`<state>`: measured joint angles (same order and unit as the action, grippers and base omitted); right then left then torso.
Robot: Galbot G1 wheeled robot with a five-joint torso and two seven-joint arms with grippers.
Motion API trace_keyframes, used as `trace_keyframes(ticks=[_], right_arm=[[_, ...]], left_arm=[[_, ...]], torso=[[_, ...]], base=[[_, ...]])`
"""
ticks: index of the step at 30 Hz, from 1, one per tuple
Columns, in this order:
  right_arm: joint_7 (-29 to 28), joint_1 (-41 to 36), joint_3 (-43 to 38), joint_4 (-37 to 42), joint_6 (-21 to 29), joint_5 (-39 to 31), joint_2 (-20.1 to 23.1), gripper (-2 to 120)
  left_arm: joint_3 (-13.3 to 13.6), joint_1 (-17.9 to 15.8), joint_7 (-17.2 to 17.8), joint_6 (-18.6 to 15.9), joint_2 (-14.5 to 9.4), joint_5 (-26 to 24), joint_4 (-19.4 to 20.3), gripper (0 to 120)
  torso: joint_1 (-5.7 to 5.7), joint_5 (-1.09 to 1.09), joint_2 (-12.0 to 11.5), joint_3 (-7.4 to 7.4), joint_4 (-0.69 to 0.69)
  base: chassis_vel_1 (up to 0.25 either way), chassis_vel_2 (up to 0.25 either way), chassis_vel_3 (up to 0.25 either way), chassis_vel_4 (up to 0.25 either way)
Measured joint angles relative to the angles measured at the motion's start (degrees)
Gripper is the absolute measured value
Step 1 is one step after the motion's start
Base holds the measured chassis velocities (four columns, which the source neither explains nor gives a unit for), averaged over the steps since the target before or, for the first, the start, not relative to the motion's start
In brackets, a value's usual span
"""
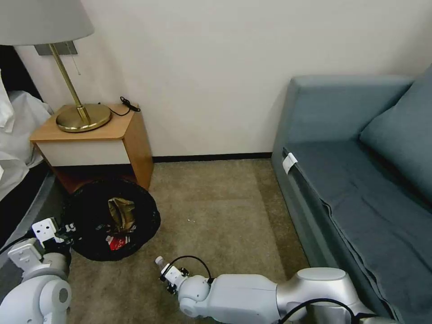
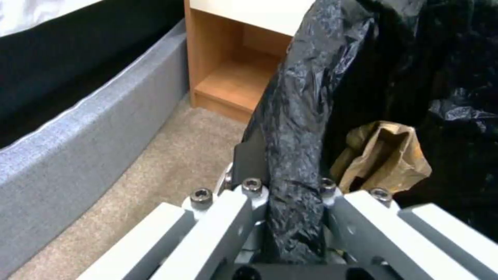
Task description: Pick up the trash bin, then pick up the garbage on the floor and place it into the trash bin.
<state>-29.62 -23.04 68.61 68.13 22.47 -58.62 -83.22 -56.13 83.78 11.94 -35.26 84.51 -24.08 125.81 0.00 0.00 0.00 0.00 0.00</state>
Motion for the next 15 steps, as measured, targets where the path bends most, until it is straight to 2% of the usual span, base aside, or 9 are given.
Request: trace_keyframes(ticks=[3,7,8,15], right_arm=[[-0.2,1.0,-0.5,1.6,0.0,-0.2,1.0,16],[-0.5,6.1,-4.5,8.7,0.3,-0.7,6.7,16],[-0.5,6.1,-4.5,8.7,0.3,-0.7,6.7,16],[-0.5,11.5,-11.7,16.9,0.5,-1.3,17.5,16]], left_arm=[[0.0,0.0,0.0,0.0,-0.1,0.0,0.0,3],[0.1,-0.1,0.0,-0.1,-0.3,-0.2,-0.7,3],[0.1,-0.1,0.0,-0.1,-0.3,-0.2,-0.7,3],[1.0,-0.2,0.1,-0.1,-0.2,-0.1,-3.2,3]], torso=[[0.00,-0.01,0.0,0.00,0.00],[0.00,0.01,0.0,0.00,0.00],[0.00,0.01,0.0,0.00,0.00],[0.00,0.00,0.0,0.00,-0.01]], base=[[0.000,0.000,0.000,0.000],[0.000,0.000,0.000,0.000],[0.000,0.000,0.000,0.000],[0.000,0.000,0.000,0.000]])
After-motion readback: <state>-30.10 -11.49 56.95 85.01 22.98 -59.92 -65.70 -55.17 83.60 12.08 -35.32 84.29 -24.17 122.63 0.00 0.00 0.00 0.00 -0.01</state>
